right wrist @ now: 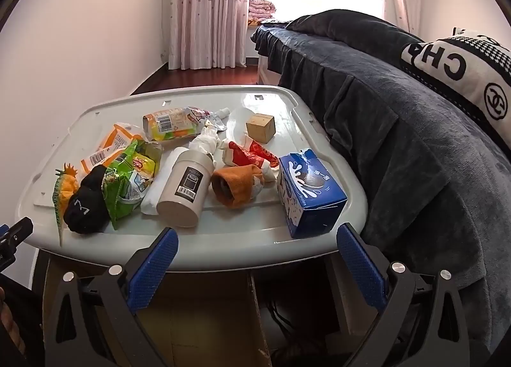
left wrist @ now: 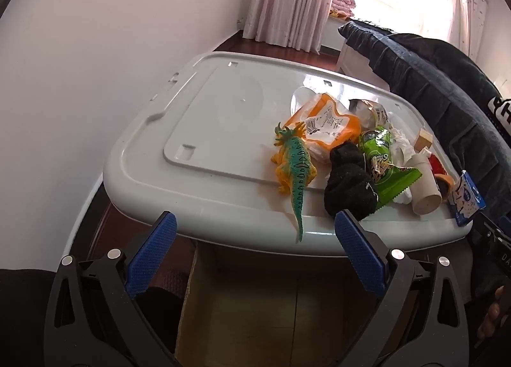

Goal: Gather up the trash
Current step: 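Move both tools toward the trash on the grey lid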

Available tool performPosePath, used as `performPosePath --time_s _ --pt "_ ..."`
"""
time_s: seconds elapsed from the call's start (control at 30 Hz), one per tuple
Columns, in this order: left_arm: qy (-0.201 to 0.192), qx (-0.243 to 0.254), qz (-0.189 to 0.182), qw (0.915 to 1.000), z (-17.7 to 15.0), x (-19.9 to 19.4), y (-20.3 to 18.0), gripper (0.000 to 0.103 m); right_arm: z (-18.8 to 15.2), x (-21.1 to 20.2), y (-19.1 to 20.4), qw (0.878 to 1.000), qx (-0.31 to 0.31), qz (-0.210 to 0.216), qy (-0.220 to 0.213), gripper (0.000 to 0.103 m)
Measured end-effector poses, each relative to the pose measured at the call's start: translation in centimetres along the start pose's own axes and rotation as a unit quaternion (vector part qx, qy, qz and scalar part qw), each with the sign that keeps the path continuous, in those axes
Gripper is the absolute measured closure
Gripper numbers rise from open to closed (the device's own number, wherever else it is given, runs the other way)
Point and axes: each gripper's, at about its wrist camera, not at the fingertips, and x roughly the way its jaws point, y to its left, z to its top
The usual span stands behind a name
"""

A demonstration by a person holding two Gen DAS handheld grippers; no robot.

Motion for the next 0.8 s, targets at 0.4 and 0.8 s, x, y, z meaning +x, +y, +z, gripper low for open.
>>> performPosePath --time_s 0.4,0.8 --pt "0.007 0.02 0.033 0.9992 -0.2 0.3 -0.1 0.006 0.0 0.8 0.0 1.0 0.007 0.007 0.009 0.005" --pt "0.009 0.062 0.013 0.9979 1.2 -2.3 -3.0 0.007 2.0 -0.3 -1.8 0.999 -0.028 0.015 0.0 0.005"
